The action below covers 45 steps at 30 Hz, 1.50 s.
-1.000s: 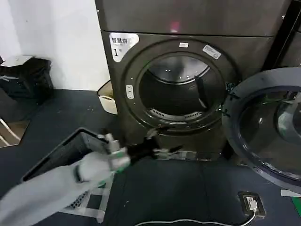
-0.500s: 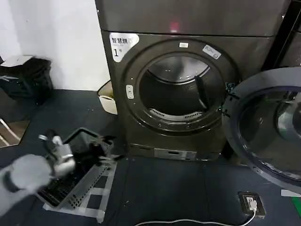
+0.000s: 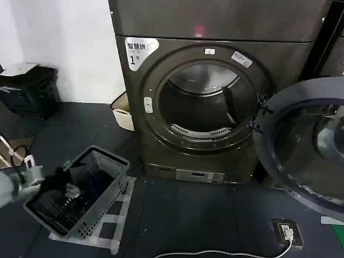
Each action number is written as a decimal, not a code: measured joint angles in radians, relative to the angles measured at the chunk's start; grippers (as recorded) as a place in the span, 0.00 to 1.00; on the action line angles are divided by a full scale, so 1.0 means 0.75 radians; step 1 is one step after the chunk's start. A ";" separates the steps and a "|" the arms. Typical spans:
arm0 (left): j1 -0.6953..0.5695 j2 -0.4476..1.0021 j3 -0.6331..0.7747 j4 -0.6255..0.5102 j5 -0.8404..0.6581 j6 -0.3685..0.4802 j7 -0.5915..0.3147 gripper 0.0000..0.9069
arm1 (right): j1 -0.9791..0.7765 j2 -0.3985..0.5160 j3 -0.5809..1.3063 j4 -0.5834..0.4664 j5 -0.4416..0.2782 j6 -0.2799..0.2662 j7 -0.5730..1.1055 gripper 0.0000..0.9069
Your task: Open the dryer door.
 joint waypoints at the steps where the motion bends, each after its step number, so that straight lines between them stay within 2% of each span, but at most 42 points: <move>1: 0.041 0.021 -0.024 0.008 0.003 0.008 0.001 1.00 | -0.002 0.000 0.001 -0.002 0.001 0.001 -0.001 1.00; 5: 0.160 0.091 -0.081 0.052 0.037 0.015 0.007 1.00 | -0.014 -0.006 0.013 -0.020 0.009 0.012 -0.003 1.00; 11: 0.232 0.138 -0.109 0.113 0.085 0.048 0.037 1.00 | -0.014 -0.014 0.030 -0.027 0.012 0.019 -0.006 1.00; 18: 0.248 0.139 -0.114 0.127 0.152 0.112 0.101 1.00 | -0.004 -0.031 0.035 -0.045 0.010 0.016 -0.006 1.00; 45: 0.238 0.123 -0.119 0.137 0.196 0.087 0.131 1.00 | -0.028 -0.028 0.068 -0.039 0.003 0.011 -0.014 1.00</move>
